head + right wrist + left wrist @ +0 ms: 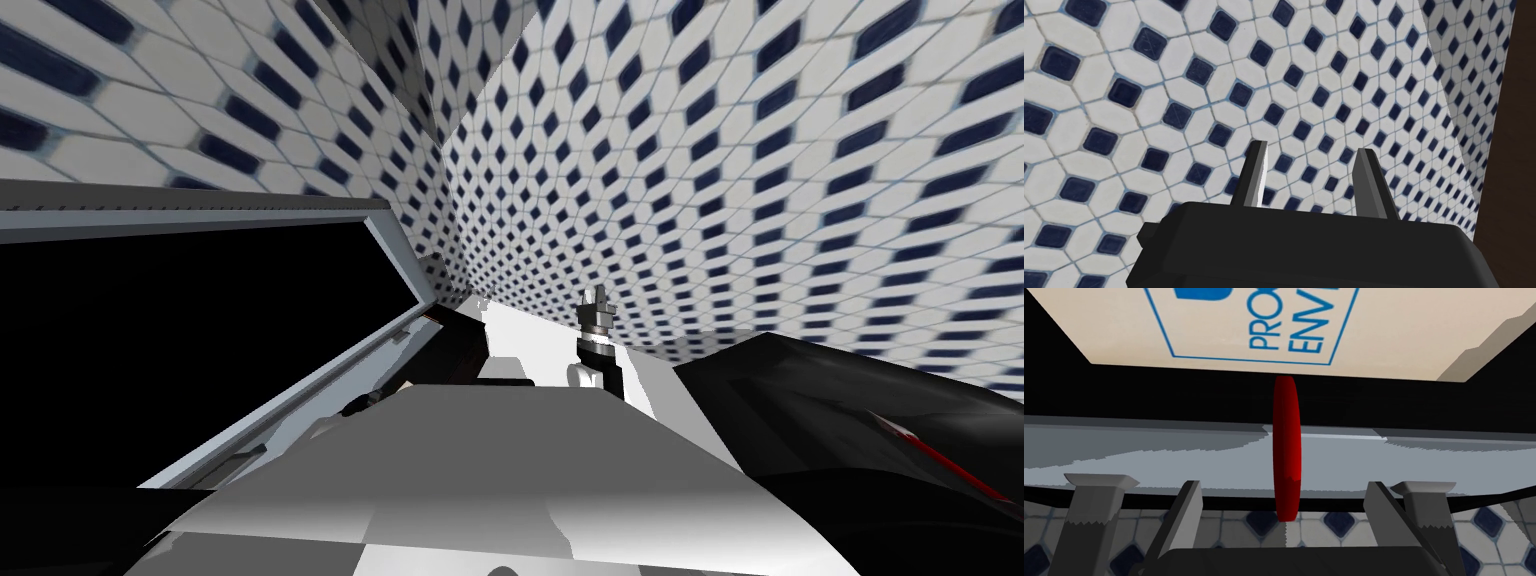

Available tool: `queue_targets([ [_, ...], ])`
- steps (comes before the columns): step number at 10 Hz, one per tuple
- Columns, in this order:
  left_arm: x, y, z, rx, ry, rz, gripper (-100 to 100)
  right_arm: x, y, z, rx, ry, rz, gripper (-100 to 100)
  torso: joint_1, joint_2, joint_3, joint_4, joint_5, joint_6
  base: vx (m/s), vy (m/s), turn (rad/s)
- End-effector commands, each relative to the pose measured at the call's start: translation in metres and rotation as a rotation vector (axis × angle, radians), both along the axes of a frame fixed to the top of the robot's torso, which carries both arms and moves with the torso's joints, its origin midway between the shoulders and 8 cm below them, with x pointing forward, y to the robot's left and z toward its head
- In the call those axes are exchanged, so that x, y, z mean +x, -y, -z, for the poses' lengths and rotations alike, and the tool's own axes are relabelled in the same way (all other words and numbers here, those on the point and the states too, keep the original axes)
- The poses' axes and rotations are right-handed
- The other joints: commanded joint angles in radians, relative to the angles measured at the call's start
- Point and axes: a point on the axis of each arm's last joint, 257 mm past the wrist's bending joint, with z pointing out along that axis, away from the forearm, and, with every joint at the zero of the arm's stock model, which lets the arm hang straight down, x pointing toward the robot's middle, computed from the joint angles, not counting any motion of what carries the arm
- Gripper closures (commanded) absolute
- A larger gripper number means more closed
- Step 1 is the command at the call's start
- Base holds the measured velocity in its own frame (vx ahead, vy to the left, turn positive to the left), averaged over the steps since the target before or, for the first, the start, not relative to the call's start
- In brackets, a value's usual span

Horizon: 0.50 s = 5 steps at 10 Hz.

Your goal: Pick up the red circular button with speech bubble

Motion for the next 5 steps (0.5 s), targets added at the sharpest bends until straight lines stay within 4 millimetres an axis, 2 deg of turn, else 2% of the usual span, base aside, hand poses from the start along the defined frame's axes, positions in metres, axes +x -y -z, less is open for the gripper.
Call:
queue_targets([
  [1,0.0,0.0,0.0,0.0,0.0,0.0,100,0.0,0.0,0.0,0.0,0.0,0.0,0,0.0,0.0,0.0,0.0,0.0,0.0,0.0,0.0,0.0],
  [5,0.0001,-0.0001,-0.0001,0.0,0.001,-0.001,100,0.0,0.0,0.0,0.0,0.0,0.0,0,0.0,-0.001,-0.001,0.0,0.0,0.0,0.0,0.0,0.0],
])
